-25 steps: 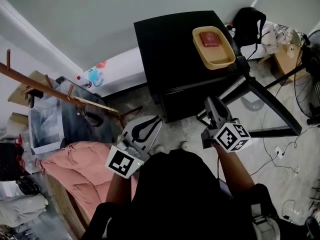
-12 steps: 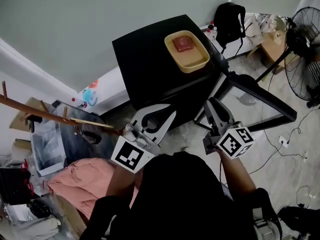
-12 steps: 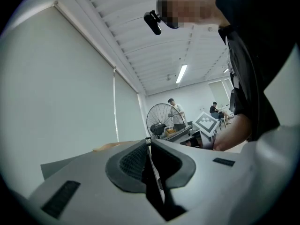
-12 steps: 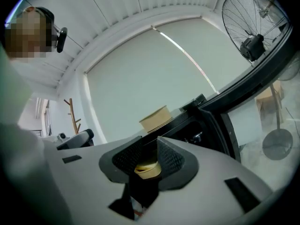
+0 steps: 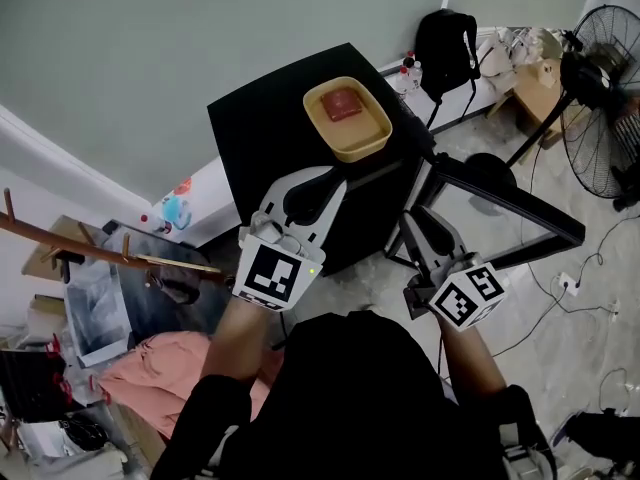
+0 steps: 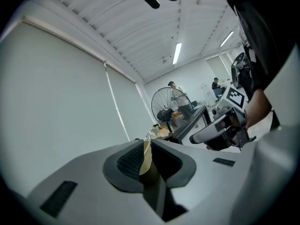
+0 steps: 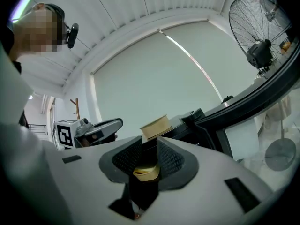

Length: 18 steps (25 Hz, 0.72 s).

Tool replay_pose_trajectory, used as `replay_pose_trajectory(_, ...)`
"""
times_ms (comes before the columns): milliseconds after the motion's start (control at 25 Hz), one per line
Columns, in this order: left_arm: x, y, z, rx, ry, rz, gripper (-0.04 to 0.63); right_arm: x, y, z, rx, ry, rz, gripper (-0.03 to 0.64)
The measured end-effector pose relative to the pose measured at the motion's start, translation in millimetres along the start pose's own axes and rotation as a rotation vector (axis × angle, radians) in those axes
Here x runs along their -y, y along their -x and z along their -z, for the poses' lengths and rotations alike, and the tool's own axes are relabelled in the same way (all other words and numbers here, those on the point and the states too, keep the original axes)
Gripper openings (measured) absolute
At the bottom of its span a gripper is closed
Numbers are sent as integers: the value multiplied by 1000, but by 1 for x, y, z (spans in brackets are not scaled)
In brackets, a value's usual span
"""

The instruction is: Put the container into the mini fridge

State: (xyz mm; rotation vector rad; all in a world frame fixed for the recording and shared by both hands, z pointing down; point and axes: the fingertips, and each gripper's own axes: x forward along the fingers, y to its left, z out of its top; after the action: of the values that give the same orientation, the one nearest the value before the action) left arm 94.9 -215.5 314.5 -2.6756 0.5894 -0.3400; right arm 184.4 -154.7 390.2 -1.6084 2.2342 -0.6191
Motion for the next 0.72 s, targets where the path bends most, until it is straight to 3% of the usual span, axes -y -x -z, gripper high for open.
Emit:
replay_pose_trajectory(120, -7, -21, 6, -57, -77, 6, 109, 6, 4, -2, -3, -16, 0, 115)
replay_pose_trajectory(360, -13, -53, 35, -268, -312, 8, 139, 21, 15, -8, 15, -65, -11, 115)
replay_pose_trajectory(720, -6, -62, 47, -359, -381, 80, 144, 25, 16, -6, 6, -71, -3, 115)
